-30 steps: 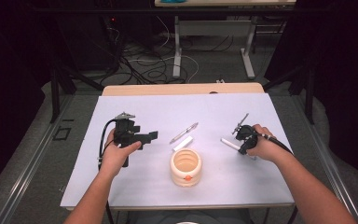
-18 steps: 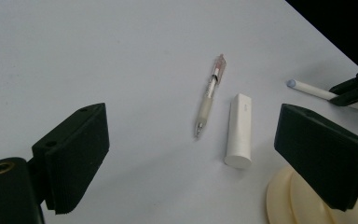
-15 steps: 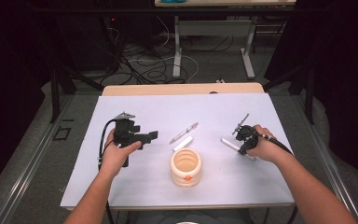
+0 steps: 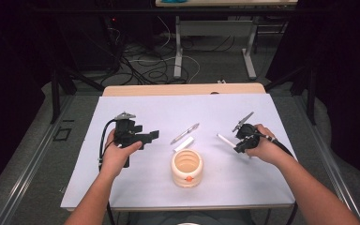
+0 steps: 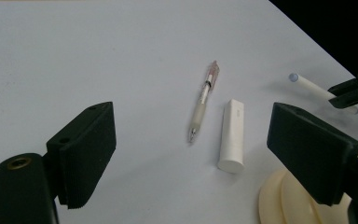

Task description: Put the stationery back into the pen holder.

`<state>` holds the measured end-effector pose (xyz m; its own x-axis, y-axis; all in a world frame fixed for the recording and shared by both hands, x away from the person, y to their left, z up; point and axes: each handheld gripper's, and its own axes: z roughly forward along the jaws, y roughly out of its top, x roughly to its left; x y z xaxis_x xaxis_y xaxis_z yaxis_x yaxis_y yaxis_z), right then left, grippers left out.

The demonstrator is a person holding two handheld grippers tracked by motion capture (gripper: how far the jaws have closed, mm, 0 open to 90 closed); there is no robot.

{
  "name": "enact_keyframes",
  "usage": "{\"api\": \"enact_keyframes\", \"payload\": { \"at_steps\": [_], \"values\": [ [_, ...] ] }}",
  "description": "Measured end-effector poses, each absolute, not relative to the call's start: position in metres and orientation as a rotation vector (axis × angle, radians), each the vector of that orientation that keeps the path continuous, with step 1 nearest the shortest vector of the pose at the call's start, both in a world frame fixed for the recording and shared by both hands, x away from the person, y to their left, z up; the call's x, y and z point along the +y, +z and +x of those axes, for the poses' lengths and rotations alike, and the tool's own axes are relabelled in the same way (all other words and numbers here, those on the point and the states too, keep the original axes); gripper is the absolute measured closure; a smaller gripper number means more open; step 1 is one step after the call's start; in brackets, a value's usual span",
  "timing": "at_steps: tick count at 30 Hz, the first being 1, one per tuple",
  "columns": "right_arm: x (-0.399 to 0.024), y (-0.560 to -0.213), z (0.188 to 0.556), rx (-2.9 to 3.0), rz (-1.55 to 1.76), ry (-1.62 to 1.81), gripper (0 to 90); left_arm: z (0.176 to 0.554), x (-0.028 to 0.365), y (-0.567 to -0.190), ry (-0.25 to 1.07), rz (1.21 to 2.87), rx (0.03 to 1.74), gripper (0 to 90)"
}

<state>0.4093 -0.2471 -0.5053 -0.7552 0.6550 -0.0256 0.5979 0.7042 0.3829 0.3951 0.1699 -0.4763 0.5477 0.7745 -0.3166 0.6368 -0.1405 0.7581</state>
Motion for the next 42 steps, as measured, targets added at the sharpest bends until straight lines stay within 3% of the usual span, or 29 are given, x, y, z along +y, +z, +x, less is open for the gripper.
{"api": "enact_keyframes", "payload": {
  "at_steps": [9,21,32,42],
  "values": [
    [-0.233,-0.493,0.403,2.725,0.972,0.659,78.8,0.393,0.168,-0.471,0.18,1.822,1.128,16.7],
    [-0.218,-0.482,0.392,2.688,0.971,0.827,78.8,0.39,0.165,-0.468,0.169,1.831,1.113,24.4],
    [-0.209,-0.476,0.385,2.657,0.956,0.9,78.8,0.384,0.157,-0.462,0.245,1.843,1.061,20.3],
    [-0.203,-0.466,0.38,2.605,0.93,0.986,78.8,0.377,0.148,-0.452,0.203,1.831,1.035,18.6]
  ]
}}
